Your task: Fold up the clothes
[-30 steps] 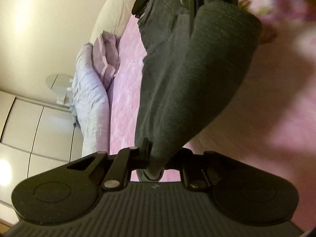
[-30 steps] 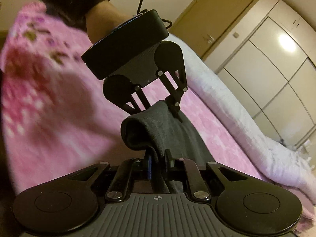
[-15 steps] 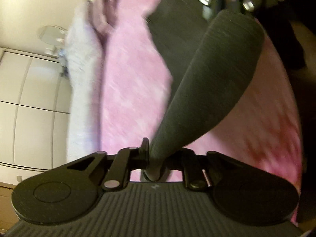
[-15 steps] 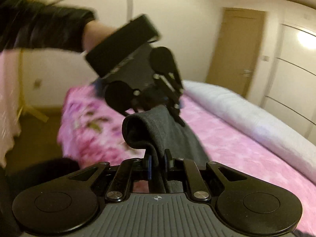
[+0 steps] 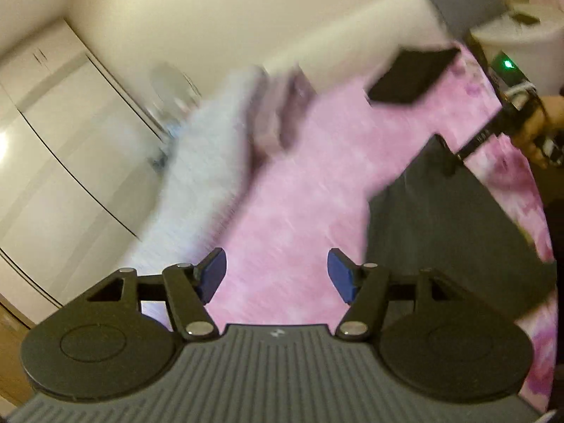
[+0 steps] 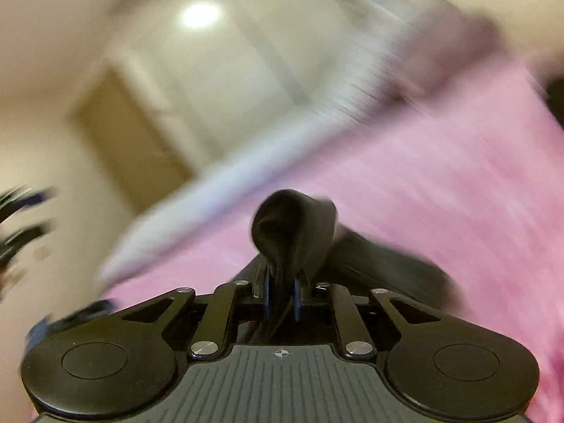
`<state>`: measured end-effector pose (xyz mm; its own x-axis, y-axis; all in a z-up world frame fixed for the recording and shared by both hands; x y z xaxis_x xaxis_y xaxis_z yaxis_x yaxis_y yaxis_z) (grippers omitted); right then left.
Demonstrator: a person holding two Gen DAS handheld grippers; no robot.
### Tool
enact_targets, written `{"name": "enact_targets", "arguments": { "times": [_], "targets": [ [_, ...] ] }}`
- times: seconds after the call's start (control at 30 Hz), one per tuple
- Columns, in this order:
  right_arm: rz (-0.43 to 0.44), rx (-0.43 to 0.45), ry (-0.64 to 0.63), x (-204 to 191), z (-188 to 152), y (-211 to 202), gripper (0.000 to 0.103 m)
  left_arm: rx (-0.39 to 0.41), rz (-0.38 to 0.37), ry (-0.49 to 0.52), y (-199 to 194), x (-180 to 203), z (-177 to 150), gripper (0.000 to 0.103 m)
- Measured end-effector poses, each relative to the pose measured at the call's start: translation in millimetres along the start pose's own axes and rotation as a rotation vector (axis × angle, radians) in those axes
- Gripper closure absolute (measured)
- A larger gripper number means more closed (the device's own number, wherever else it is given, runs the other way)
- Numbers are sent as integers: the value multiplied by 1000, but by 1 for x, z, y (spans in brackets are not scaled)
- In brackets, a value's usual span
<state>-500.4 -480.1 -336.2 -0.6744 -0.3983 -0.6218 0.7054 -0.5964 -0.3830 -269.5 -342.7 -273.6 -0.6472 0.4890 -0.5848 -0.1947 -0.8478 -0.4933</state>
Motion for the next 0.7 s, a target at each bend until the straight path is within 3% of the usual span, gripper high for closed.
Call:
{"name": "enact_targets", "arguments": {
  "times": [0.2, 0.4, 0.47, 0.5, 0.6, 0.7],
  "targets": [
    [17, 30, 158, 28, -1, -6, 85, -125, -143, -35, 61, 47, -44, 43],
    [-3, 75, 298, 39, 1, -23, 60, -173, -227, -107, 98, 69, -69, 43],
    [-12, 120, 343, 40, 1, -33, 33, -179, -278, -177, 121, 67, -62, 43],
    [-16, 143, 364, 40, 2, -38, 29, -181, -318, -234, 131, 64, -59, 44],
    [-49, 187, 332, 38, 9, -45, 27, -169, -435, -392, 166, 58, -39, 44],
    [-85, 215, 265, 35, 21, -46, 27, -156, -512, -490, 203, 57, -14, 47]
  ]
}}
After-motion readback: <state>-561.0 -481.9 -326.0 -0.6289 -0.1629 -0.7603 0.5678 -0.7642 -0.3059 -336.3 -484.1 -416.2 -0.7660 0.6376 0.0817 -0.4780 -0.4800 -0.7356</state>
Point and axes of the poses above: each gripper's, at about its wrist camera, not at the fingertips, and y roughly the way its jaws point, x to its right, z to its top, the point moved 8 cm from there along y, roughly the way its jaws point, and after that the axes turned 1 degree about z, right-handed, at the moved point
